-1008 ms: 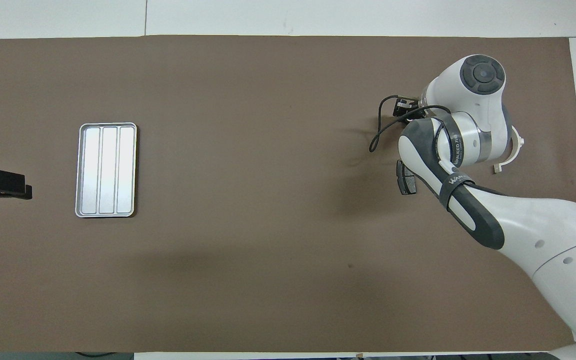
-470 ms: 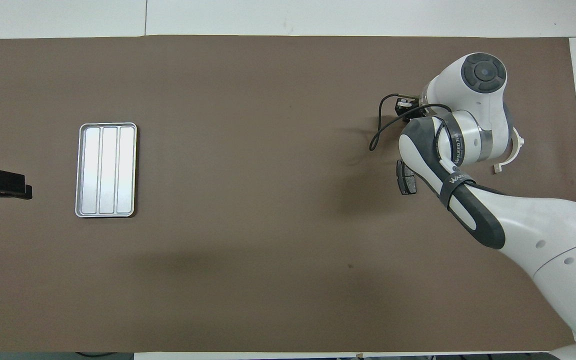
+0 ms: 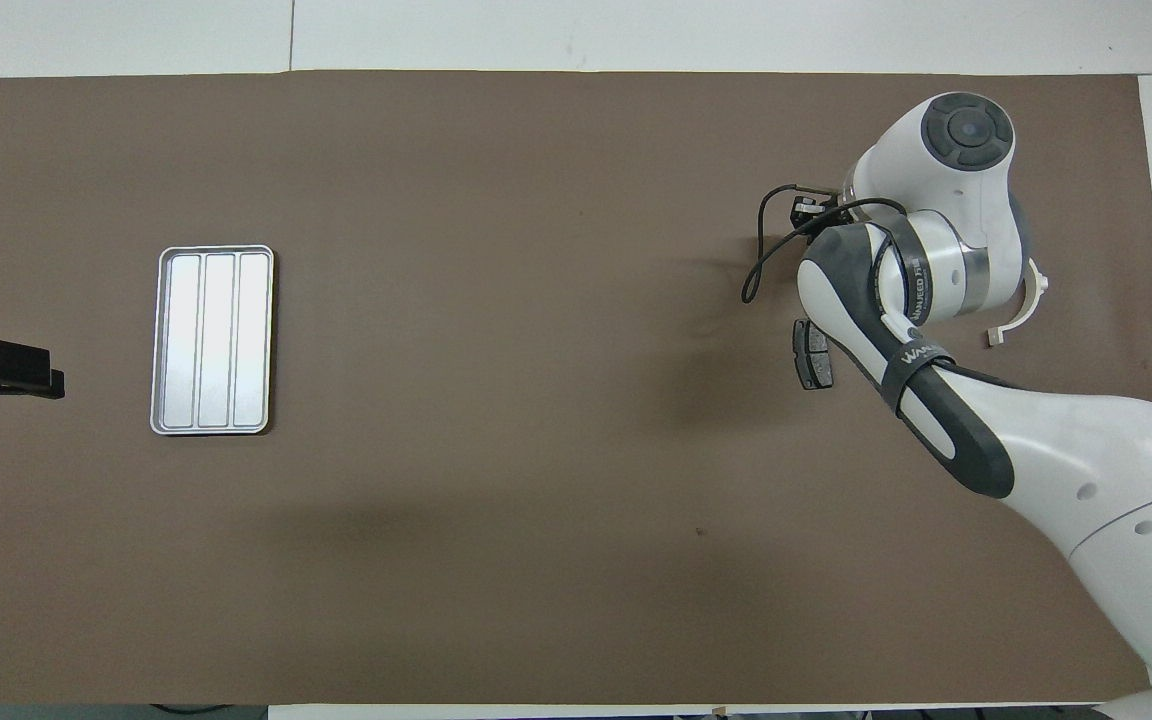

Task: Pick bearing gear from pile to tray
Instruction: 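Lower the right gripper onto the bearing gear and close it, then lift the gear and carry it toward the table centre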

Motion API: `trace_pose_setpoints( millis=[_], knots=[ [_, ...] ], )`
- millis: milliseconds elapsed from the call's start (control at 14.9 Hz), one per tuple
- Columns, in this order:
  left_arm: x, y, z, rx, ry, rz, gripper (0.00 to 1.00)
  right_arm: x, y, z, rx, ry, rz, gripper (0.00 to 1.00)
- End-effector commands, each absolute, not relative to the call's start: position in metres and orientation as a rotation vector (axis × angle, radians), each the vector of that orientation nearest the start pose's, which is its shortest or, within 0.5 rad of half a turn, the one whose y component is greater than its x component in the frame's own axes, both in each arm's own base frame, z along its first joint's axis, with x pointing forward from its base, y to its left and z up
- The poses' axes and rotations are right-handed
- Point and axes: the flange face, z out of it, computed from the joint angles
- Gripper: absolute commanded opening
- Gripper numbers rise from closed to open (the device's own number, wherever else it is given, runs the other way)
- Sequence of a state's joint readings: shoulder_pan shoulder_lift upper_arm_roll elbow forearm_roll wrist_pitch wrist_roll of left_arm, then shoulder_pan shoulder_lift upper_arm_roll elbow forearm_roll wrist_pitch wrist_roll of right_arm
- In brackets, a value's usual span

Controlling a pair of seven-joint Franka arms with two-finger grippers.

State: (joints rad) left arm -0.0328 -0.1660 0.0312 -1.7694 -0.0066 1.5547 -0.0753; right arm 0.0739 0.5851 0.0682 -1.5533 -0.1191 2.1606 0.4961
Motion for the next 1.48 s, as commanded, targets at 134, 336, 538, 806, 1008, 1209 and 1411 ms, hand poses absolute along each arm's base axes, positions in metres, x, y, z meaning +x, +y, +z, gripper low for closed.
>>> trace_pose_setpoints(
  millis=[134,336,538,806,1008,1209,1411],
  knots=[
    [0.497,-0.001,0.62,-3.165,-0.099,0.057,1.0,0.685,0.102,0.378,-3.2,0.409,-0.038,0.0],
    [0.497,0.0,0.62,-3.165,-0.101,0.06,1.0,0.667,0.126,0.416,-3.213,0.363,-0.005,0.0],
    [0.497,0.0,0.62,-3.163,-0.099,0.06,1.0,0.644,0.167,0.451,-3.2,0.303,0.012,0.0],
    [0.497,0.0,0.62,-3.165,-0.101,0.06,1.0,0.622,0.222,0.497,-3.16,0.43,0.031,0.0],
    [0.497,-0.001,0.62,-3.165,-0.099,0.06,1.0,0.603,0.278,0.501,-3.129,0.575,0.002,0.0],
    [0.497,0.0,0.62,-3.165,-0.101,0.06,1.0,0.582,0.324,0.501,-3.104,0.644,-0.021,0.0],
    [0.497,0.0,0.62,-3.165,-0.101,0.06,1.0,0.571,0.357,0.487,-3.083,0.692,-0.037,0.0]
  ],
)
